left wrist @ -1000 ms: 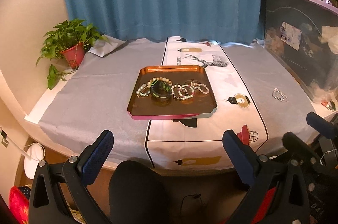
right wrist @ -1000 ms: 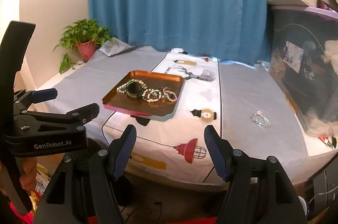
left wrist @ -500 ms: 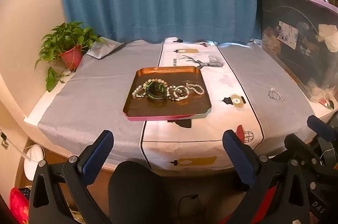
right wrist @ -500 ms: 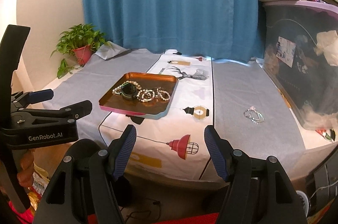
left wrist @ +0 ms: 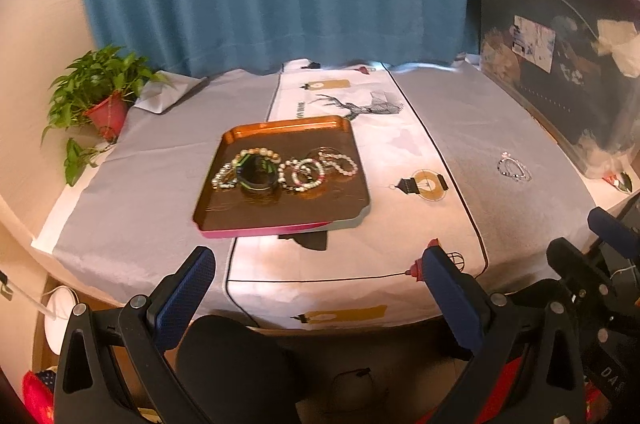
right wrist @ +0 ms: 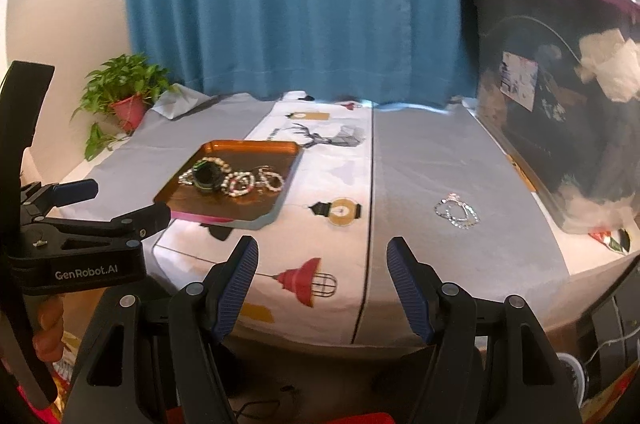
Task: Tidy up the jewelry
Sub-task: 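Move both tools over the silver chain and clear bead bracelets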
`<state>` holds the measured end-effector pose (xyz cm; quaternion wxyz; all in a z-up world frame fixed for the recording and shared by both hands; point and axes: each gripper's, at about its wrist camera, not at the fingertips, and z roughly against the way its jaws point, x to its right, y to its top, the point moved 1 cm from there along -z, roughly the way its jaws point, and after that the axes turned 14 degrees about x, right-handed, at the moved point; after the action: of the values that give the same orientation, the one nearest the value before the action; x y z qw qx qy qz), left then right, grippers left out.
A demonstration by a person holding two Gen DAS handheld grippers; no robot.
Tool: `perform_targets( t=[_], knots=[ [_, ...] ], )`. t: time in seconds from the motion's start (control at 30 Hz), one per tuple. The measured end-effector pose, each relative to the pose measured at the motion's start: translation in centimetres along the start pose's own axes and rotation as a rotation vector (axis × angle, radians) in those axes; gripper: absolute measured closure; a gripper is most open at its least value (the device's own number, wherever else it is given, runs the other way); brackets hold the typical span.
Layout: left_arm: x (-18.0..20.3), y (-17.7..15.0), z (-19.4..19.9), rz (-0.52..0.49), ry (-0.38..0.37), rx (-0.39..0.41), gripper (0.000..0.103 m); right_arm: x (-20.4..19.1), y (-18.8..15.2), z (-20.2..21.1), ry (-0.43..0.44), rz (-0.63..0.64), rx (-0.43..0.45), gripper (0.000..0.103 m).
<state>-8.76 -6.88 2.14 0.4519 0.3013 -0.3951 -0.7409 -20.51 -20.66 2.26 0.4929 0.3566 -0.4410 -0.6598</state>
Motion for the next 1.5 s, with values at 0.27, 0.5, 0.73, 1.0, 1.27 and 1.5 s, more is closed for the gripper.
perform_targets(
  t=[0.27, 0.5, 0.73, 1.0, 1.27, 1.5],
  knots=[
    [3.0, 0.6, -2.6, -0.030, -0.032, -0.025, 0.001, 3.4, -0.4, -2.0, -0.041, -0.036, -0.023, 0.035],
    [6.7, 1.1, -6.6, -0.062, -0.084, -0.066, 0.001, 8.4, -0.9, -4.5, -0.136, -0.076, -0.034, 0.036],
    [11.3, 2.1, -11.5, -0.093, -0.134, -0.094, 0.001, 17.1, -2.5, -8.8, -0.287, -0.159, -0.097, 0.035],
    [15.3, 3.2, -16.6, -0.112, -0.160, -0.122, 0.001, 23.9, -4.2, -14.5, -0.354, -0.212, -0.158, 0.035],
    [19.9, 4.1, -21.8, -0.154, -0.210, -0.167, 0.001, 24.9, -5.2, -20.1, -0.327, -0.152, -0.211, 0.035],
    [24.7, 4.5, -25.1, -0.230, -0.290, -0.184, 0.001, 26.0, -5.5, -21.7, -0.341, -0.100, -0.230, 0.035]
  ],
)
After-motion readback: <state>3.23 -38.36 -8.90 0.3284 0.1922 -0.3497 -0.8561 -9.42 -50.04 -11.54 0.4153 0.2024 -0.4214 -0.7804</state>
